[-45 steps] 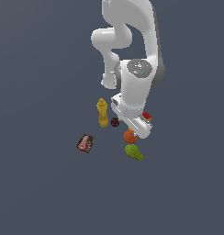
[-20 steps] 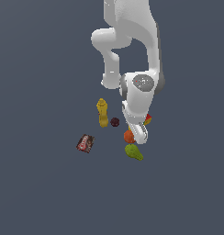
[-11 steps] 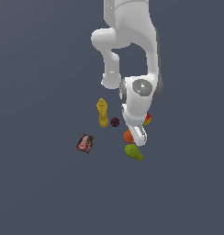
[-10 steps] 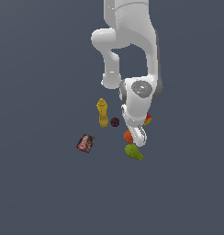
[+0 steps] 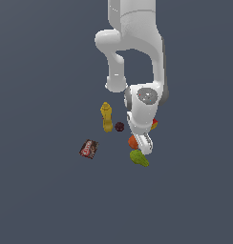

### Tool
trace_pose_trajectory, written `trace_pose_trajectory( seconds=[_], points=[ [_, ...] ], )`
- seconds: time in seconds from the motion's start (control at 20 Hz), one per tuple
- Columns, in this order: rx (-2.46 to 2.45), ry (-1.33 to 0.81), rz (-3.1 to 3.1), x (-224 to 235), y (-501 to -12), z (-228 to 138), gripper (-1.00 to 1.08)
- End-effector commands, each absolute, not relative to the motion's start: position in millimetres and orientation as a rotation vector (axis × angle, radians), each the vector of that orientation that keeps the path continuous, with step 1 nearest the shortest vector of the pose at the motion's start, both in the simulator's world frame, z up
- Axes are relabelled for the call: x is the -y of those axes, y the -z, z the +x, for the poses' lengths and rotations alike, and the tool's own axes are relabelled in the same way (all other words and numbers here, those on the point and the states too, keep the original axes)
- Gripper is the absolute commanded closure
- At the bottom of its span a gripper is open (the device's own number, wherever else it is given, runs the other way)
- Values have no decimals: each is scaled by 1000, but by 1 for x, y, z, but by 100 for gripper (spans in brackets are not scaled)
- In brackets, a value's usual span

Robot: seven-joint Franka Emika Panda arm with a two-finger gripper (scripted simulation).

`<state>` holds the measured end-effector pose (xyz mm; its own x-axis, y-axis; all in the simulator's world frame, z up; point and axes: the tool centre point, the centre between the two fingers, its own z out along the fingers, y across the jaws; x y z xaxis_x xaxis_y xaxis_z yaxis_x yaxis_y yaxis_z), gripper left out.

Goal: Pick up a designated object from a clutter of objects.

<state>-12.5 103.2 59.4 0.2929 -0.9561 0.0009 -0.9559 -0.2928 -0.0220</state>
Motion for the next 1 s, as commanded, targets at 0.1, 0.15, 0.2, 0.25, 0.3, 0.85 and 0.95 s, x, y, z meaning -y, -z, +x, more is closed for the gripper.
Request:
trace_pose_trajectory(
  seconds=[0.1,0.15,0.2,0.25,0.3,0.85,0.95],
  points=[
    [-1873,0,-2522,-100,-47,-19,108],
    [-1873,0,-2522,-100,-47,-19,108],
    [-1873,0,-2522,-100,-47,-19,108],
    [-1873,0,-2522,-100,-47,-19,108],
    [-1873,0,-2522,-100,-47,-19,108],
    [-1860,22,-2511,-101,-78,-16,108],
    [-1861,21,-2512,-100,-87,-18,108]
  ],
)
